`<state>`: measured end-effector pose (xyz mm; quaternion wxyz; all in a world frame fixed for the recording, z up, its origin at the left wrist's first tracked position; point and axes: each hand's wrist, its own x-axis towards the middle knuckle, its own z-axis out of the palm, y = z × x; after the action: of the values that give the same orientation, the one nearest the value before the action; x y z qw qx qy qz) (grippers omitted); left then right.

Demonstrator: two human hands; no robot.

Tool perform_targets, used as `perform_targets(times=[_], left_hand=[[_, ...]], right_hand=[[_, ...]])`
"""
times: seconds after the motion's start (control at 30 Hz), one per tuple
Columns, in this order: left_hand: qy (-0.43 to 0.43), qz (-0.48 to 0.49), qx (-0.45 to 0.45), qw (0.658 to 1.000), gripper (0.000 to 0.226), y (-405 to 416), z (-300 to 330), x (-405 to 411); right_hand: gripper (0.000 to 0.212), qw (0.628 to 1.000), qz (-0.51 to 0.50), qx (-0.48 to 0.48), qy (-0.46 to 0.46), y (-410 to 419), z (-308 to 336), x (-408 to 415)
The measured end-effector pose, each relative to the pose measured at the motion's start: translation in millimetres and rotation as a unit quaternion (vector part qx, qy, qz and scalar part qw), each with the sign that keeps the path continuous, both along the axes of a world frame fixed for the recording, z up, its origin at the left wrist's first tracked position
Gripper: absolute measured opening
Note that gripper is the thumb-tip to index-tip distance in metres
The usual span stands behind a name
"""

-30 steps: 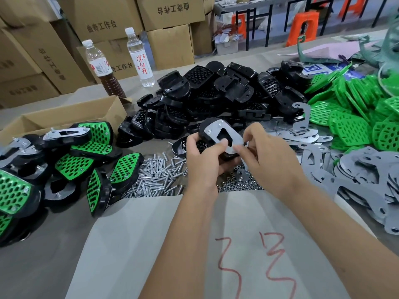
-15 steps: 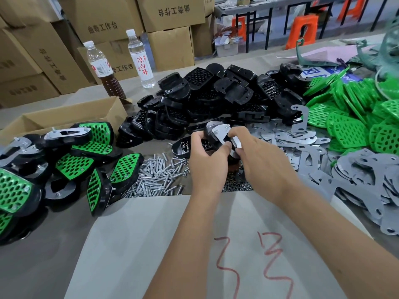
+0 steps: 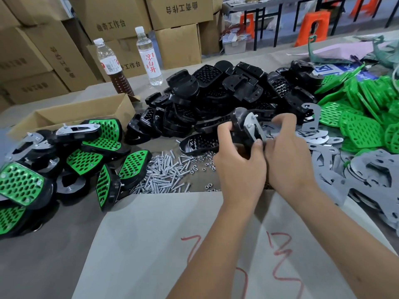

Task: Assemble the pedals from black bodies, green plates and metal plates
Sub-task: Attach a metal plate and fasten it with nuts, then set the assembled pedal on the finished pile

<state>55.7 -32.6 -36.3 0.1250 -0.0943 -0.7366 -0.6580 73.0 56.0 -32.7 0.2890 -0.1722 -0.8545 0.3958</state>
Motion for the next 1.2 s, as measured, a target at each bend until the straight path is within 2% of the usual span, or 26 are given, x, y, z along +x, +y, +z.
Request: perform_targets(times=[0.07,0.17,0.27,0.37,0.5,0.57,0.63,0.67,0.7,0.77,0.87,0.93,1.0,1.07,1.13,1.2], left_hand=[[0.006,0.001,-0.01,1.0,0.042,0.1,0.0,0.0],[-0.022,0.0,0.036,0.999,0.038,-5.9,1.9,-2.7],[-0.066,0.053,0.08,0.993,0.031,-14.0,5.2,-8.1],[-0.118,0.123,0.121,0.978,0.032,-24.0,7.1,-14.6],[-0.158,0.199,0.191,0.948,0.04,-56.2,9.8,-24.6],[-0.135,0.2,0.292,0.925,0.049,-77.0,16.8,-31.5],[-0.106,0.144,0.434,0.883,0.055,-92.0,26.0,-37.1],[-0.102,0.129,0.472,0.866,0.056,-96.2,29.2,-39.0],[-0.107,0.13,0.478,0.862,0.055,-98.3,30.7,-40.2],[-0.126,0.147,0.44,0.877,0.041,-100.2,28.1,-39.3],[-0.145,0.132,0.346,0.918,0.009,-100.5,24.1,-37.1],[-0.148,0.119,0.297,0.936,0.007,-97.3,24.2,-39.8],[-0.16,0.117,0.264,0.944,0.009,-89.2,24.2,-46.2],[-0.181,0.113,0.242,0.946,0.012,-76.8,24.1,-52.3],[-0.21,0.098,0.244,0.942,0.012,-65.2,23.0,-56.5],[-0.247,0.069,0.247,0.935,0.01,-56.7,23.5,-58.8]], right_hand=[[0.034,1.0,0.004,-0.026,0.003,4.7,-2.9,-1.6],[0.027,0.999,0.028,-0.024,0.039,4.2,-4.4,0.5],[0.022,0.996,0.061,-0.017,0.058,-7.8,-2.2,-0.8],[0.005,0.994,0.089,-0.042,0.039,-24.8,3.3,-15.3],[0.012,0.986,0.132,-0.106,0.014,-56.8,16.1,-44.1],[0.015,0.963,0.207,-0.175,0.005,-80.2,25.5,-59.9],[0.027,0.913,0.305,-0.272,-0.012,-103.6,36.2,-73.1],[0.032,0.902,0.328,-0.279,-0.023,-110.5,38.6,-79.0],[0.033,0.909,0.329,-0.254,-0.033,-113.4,39.4,-84.4],[0.026,0.942,0.289,-0.162,-0.048,-106.3,35.8,-90.7],[0.012,0.99,0.137,0.029,-0.007,-69.0,26.6,-90.1],[0.014,0.984,0.054,0.167,-0.014,-40.6,21.0,-89.7],[0.033,0.958,0.064,0.261,-0.098,-24.3,15.0,-90.7],[0.043,0.951,0.115,0.248,-0.145,-17.4,10.0,-92.6],[0.039,0.96,0.13,0.22,-0.112,-13.3,8.6,-95.3],[0.035,0.959,0.118,0.239,-0.093,-12.0,7.8,-98.0]])
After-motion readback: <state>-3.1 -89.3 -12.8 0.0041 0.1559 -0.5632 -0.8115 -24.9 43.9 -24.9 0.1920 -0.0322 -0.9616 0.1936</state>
